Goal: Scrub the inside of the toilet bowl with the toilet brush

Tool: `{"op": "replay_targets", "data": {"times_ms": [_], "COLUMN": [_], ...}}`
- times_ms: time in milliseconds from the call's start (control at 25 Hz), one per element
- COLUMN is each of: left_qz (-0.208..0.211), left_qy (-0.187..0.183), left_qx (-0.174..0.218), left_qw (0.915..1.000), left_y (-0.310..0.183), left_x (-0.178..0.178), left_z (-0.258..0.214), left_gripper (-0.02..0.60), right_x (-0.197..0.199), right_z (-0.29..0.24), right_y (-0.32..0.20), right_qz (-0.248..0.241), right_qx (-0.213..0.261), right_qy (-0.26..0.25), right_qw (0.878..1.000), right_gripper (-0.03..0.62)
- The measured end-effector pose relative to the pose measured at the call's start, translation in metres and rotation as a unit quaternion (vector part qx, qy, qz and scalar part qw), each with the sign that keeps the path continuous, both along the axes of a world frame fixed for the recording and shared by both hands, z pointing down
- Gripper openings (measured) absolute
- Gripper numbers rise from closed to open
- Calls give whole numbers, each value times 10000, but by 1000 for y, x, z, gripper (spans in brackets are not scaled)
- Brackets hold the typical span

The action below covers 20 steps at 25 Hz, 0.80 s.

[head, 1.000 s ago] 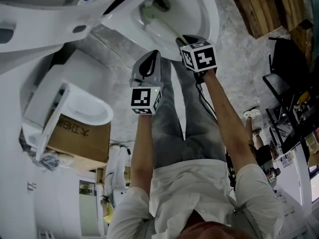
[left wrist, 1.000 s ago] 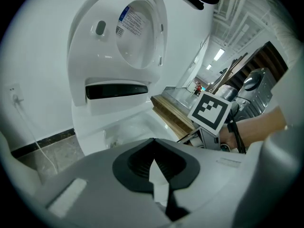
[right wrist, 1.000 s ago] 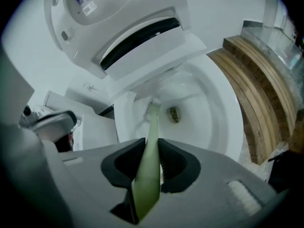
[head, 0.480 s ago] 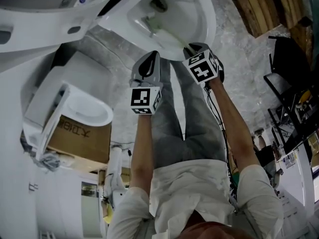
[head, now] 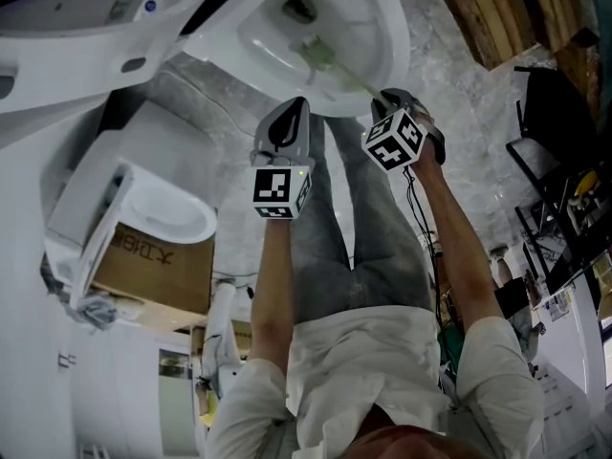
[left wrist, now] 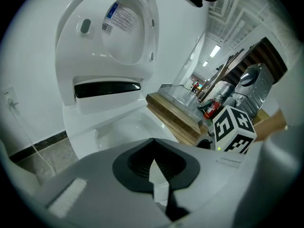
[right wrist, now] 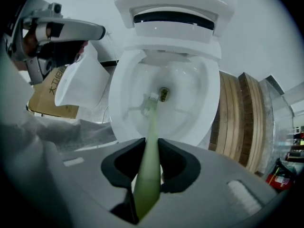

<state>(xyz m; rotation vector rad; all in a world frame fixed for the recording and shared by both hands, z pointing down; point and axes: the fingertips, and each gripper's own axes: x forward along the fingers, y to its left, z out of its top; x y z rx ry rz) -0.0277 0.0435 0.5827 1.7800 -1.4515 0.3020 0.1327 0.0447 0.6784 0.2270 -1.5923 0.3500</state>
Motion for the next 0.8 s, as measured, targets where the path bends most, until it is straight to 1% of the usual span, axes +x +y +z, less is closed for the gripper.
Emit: {"op": "replay_targets", "data": {"times_ms": [160, 320, 800], "left_qz": [28, 47, 64], "left_qy": [5, 15, 14], "left_qx": [-25, -71, -72], "left_qw": [10000, 10000, 10000], "left_y": [-3, -5, -24], "left_x": [2, 3, -4], "left_z": [2, 6, 14], "left_gripper": [18, 18, 18], "right_x": [18, 24, 3], "right_z": [6, 17, 49], "right_y": [-5, -12, -40], "right_qz": [-236, -551, -800], "right_qx": [192, 396, 534], "right_qy": [255, 492, 651], "right_qw": [9992, 9965, 9932], "right_gripper": [88, 87, 87]}}
